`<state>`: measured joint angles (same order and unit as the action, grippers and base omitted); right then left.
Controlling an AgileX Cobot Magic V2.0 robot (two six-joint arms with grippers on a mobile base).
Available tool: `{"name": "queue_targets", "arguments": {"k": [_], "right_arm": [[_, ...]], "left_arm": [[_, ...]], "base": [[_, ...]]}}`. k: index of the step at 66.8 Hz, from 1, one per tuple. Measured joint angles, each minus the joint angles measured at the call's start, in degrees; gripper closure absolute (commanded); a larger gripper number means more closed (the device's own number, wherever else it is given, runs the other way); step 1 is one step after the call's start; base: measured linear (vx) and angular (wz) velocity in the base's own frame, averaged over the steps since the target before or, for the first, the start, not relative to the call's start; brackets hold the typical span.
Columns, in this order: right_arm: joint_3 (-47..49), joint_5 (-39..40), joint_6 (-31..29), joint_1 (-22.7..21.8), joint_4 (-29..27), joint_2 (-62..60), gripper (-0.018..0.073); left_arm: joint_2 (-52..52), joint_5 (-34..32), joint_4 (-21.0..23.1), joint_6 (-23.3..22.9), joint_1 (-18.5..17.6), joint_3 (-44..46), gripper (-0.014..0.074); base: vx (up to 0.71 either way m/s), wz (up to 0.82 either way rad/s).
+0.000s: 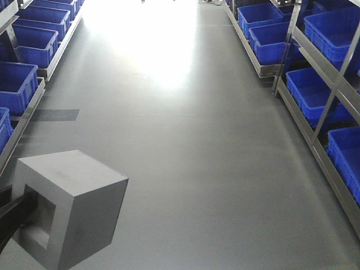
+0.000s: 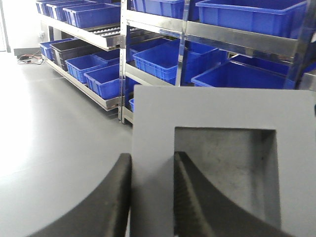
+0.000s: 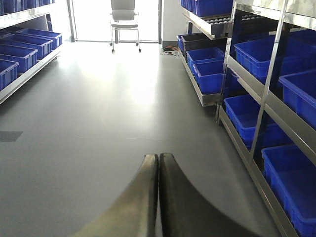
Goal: Sort gray base to blue bin
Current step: 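Drive down the aisle between blue bin shelves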
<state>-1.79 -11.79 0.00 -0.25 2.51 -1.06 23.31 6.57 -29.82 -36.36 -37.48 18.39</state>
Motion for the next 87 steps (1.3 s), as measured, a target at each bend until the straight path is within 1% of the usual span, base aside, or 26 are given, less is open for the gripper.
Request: {"name": "queue_targets", "arguments": {"k": [59,87], "right_arm": [[0.0,0.0,0.0,0.0,0.0,0.0,0.0564],[0.0,0.0,0.0,0.0,0.0,0.0,0.0564]], "left_arm": [[0.0,0.0,0.0,0.0,0.0,0.0,0.0603],[0.0,0.0,0.0,0.0,0.0,0.0,0.0603]], "base": [[0.48,0.00],[0.46,0.09]]}}
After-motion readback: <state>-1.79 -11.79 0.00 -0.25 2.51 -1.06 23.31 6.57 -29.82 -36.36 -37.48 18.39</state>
